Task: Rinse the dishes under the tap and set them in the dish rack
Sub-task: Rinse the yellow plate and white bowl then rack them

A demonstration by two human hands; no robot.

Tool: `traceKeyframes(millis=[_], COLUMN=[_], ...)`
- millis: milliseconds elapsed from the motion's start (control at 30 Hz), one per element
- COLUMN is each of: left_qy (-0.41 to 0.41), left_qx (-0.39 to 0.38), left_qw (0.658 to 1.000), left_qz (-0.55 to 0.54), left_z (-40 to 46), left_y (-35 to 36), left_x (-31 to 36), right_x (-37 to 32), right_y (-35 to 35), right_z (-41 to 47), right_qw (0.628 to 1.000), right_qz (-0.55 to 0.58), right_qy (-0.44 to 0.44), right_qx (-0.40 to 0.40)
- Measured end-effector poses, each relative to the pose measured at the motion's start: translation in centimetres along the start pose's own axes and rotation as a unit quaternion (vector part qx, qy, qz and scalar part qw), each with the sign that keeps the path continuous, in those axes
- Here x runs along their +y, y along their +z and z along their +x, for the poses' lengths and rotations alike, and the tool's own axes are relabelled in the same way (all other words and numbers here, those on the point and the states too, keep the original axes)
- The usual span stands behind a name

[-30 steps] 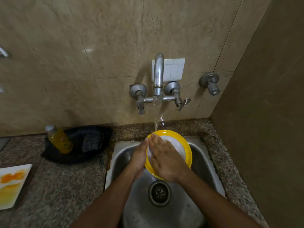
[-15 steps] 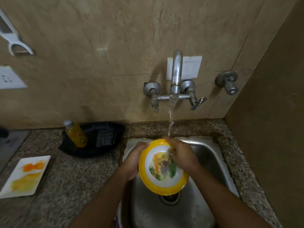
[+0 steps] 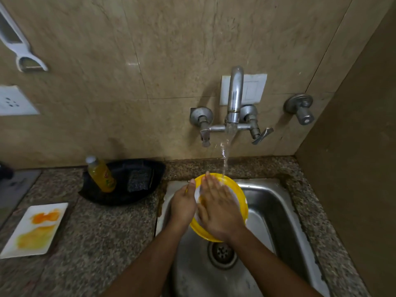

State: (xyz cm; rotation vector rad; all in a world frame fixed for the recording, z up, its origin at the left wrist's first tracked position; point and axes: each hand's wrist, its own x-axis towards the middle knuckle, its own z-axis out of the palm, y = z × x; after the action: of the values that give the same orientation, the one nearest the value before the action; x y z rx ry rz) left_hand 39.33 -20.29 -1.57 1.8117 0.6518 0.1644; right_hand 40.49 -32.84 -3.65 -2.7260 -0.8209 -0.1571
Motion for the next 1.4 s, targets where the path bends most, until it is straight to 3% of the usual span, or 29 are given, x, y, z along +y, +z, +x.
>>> traceKeyframes(millis=[300, 433, 733, 800, 867, 933, 1000, 1067, 1167, 1233, 1300, 1400], left_qy=[0.039, 0.005, -0.005, -0.021, -0.043, -0.062, -0.052, -0.043, -0.094, -0.106, -0.070, -0.005], left_qx=[0.075, 0.104, 0.154, 0.164, 0.143, 0.106, 0.087, 0.036, -0.171, -0.249, -0.241, -0.141], left_qw=[0.996, 0.991, 0.978, 0.964, 0.948, 0.948, 0.954, 0.966, 0.955, 0.951, 0.966, 0.990], left_qz=[-0.022, -0.080, -0.140, -0.206, -0.280, -0.295, -0.283, -0.251, -0.223, -0.153, -0.054, 0.007], left_z=[-0.4, -0.3, 0.0, -0.1, 0.0, -0.1, -0.5, 0.2, 1.8, 1.9, 2.0, 1.9], left_y=[0.1, -0.2, -0.4, -0.4, -0.5, -0.5, -1.0, -2.0, -3.5, -3.6, -2.6, -1.3], left_x=[0.5, 0.9, -0.4, 0.0, -0.4, -1.1, -1.8, -1.6, -0.1, 0.9, 1.0, -0.3], right_x=[2.1, 2.2, 2.5, 2.5, 2.0, 2.0, 2.8, 4.1, 5.3, 5.3, 4.8, 2.4], right_y=[-1.1, -0.8, -0.4, -0.3, -1.7, -2.9, -3.5, -3.5, -2.9, -3.2, -3.8, -3.6], right_z=[0.2, -0.5, -1.5, -1.2, -0.6, 0.0, 0.4, 0.8, 1.1, 1.4, 1.7, 1.4], right_qw=[0.995, 0.999, 0.998, 0.988, 0.941, 0.880, 0.864, 0.879, 0.910, 0.927, 0.951, 0.992], right_qz=[0.039, 0.028, 0.018, 0.097, 0.264, 0.411, 0.445, 0.425, 0.362, 0.324, 0.260, 0.082], right_qy=[0.090, 0.036, 0.056, 0.117, 0.206, 0.224, 0.223, 0.212, 0.192, 0.161, 0.125, 0.082], right_qx=[0.027, 0.005, 0.012, 0.038, 0.051, 0.079, 0.076, 0.035, -0.066, -0.101, -0.109, -0.056])
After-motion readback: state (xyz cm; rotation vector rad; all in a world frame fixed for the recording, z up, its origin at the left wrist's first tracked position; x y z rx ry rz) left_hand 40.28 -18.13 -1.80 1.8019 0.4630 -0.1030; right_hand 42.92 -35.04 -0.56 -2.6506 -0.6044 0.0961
